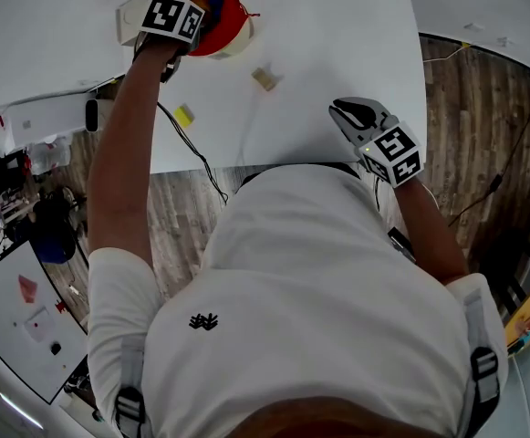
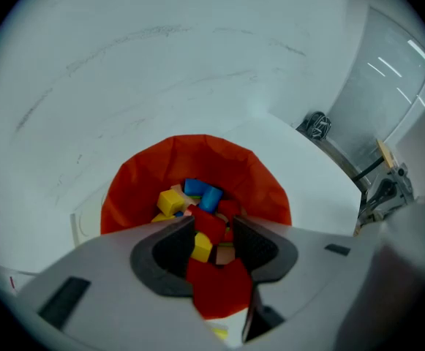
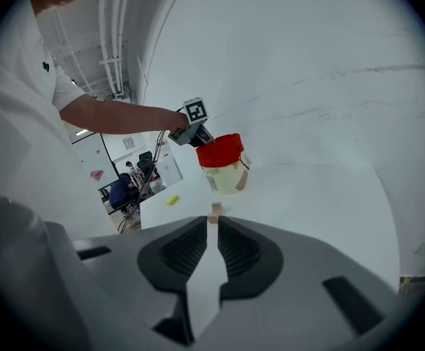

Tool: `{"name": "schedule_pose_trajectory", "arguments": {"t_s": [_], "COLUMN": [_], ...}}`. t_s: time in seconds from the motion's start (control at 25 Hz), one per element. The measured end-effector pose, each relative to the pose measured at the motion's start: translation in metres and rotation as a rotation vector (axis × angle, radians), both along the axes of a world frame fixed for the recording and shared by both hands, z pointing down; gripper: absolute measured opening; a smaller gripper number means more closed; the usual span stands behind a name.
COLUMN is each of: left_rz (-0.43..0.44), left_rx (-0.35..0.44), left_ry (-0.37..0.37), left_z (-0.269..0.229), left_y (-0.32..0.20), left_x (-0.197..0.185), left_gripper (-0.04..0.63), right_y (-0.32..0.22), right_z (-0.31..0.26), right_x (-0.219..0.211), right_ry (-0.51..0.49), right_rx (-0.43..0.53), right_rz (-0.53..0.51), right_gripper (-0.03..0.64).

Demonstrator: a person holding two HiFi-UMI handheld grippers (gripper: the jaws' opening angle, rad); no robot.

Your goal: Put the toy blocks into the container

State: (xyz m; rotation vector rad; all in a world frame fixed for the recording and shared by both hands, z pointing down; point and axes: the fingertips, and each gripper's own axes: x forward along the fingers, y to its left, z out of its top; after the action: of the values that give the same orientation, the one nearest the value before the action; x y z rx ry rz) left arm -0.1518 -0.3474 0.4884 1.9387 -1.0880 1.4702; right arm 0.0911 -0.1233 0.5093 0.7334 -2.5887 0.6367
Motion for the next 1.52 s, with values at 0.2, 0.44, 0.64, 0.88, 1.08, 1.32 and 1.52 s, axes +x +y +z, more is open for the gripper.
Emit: {"name": "schedule_pose_trajectory", "arguments": {"t_s": [0.2, 0.44, 0.64, 0.88, 1.08, 1.32, 1.52], "left_rz": [-0.011, -0.017, -0.021, -0.06, -0.069, -0.169, -0.28], "left_rx": [0.087, 0.189, 0.251, 0.325, 0.332, 0.291, 0.261], "left_ry": [0.064, 0.137, 0.192, 0.243, 0.223, 0.241, 0.27], "left_z": [-0.024, -0.053, -0.072, -0.077, -0.05, 0.002, 0.044], "left_y": [0.009, 0.036, 0.072, 0.12, 0.163, 0.212, 0.233], "left_x": [-0.006, -0.02, -0.039, -0.072, -0.114, -0.15, -0.154], "left_gripper": [0.164, 0.16, 0.16, 0.147, 0.146, 0.146, 0.144], "right_y": [0.008, 0.026, 0.048, 0.075, 0.095, 0.12, 0.134], "right_z": [-0.006, -0.011, -0.017, -0.025, -0.031, -0.032, -0.029], "right_x": [-0.018, -0.045, -0.077, -0.108, -0.131, -0.145, -0.149], "right_ry": [0.008, 0.023, 0.043, 0.059, 0.073, 0.09, 0.106], "right_rx": [0.019, 0.032, 0.045, 0.054, 0.063, 0.06, 0.047], "right_rz": [-0.03, -0.076, -0.129, -0.174, -0.189, -0.166, -0.131], "right_gripper": [0.046, 0.046, 0.046, 0.046, 0.046, 0.046, 0.046]}}
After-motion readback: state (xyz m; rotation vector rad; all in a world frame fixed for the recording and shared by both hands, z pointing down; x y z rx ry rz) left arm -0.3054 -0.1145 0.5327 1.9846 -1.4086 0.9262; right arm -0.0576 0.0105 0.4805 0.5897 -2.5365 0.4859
